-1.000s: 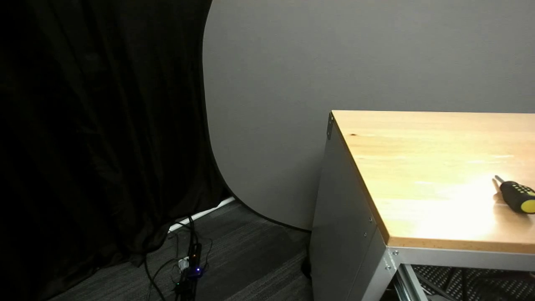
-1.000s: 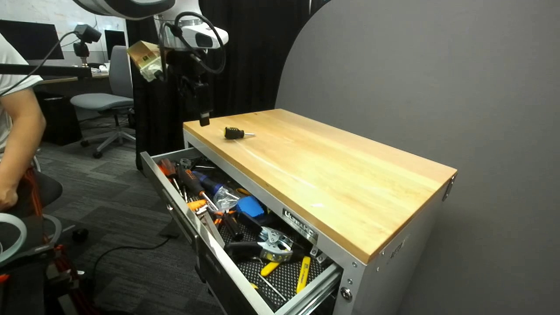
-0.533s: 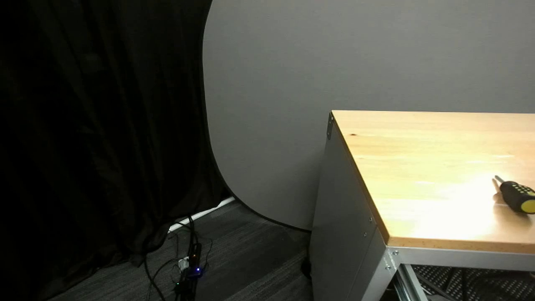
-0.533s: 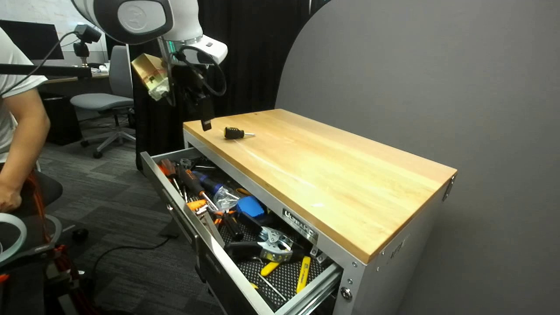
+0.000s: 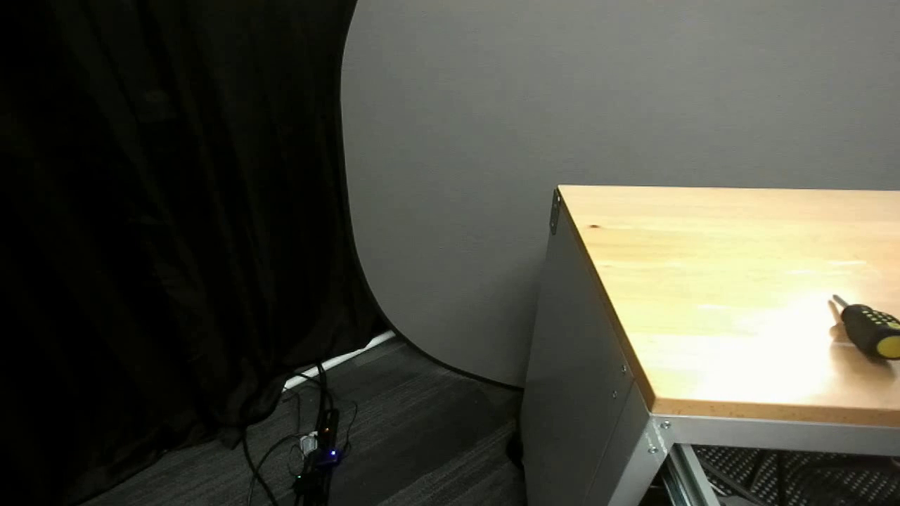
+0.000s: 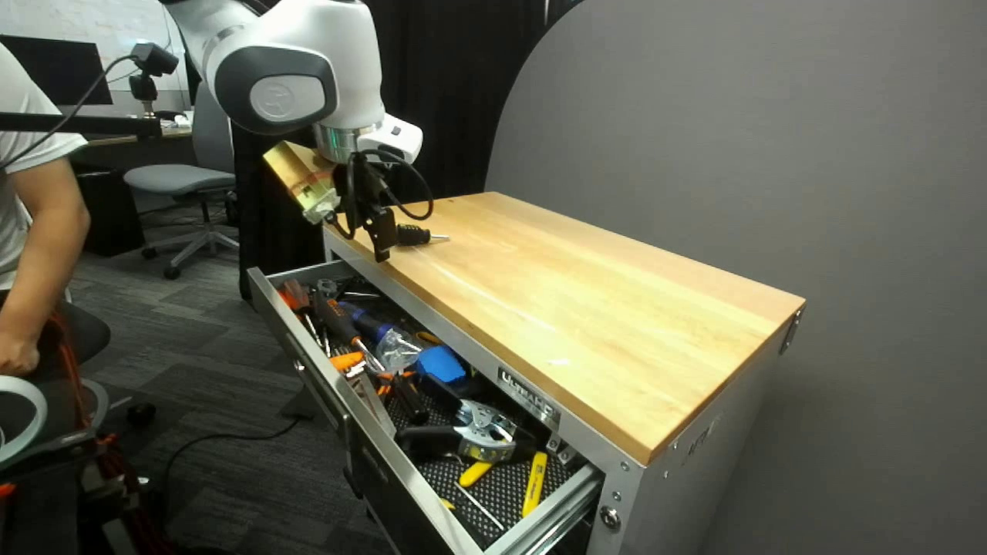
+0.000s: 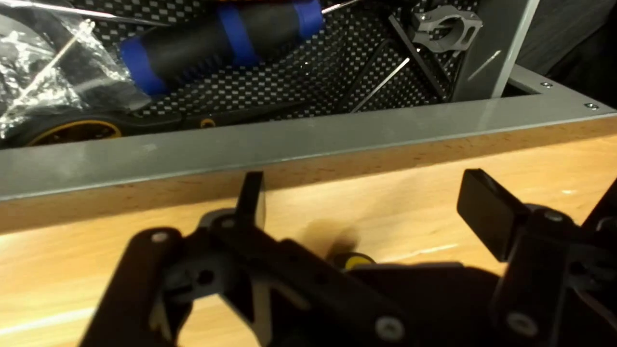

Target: Put the screwdriver into the drawer and close it.

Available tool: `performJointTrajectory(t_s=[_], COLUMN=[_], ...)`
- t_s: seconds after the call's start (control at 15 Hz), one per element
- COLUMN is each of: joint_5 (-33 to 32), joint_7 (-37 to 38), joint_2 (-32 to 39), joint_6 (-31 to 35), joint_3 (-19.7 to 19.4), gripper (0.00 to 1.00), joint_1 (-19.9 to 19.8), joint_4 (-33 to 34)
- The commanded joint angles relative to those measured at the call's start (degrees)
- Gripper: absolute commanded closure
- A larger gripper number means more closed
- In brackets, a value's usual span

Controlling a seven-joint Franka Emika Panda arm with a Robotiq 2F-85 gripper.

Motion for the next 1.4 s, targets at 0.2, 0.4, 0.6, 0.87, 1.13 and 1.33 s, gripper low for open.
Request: performJointTrajectory(t_s=[0.2,0.4,0.6,0.87,1.13,1.33], joint_5=[-10.81,-16.02,-19.84,-23.73,-31.74,-37.08], joint_7=[1.68,3.45,5.13,8.98,19.86,28.41], joint_2=[2.44,3.70,4.96,7.07,8.95,10.31], joint_6=[-4.38,-6.59,-7.66,-6.24,-4.53,-3.76], joint_3=[-0.92,-1.74,-2.14,-3.63,-9.23,-13.33], gripper=[0.00,0.00,0.00,0.00,0.00,0.00], joint_1=[1.56,2.88,4.15,6.42,11.57,15.25], joint_4=[5.84,8.56,11.11,14.05,16.75,18.81])
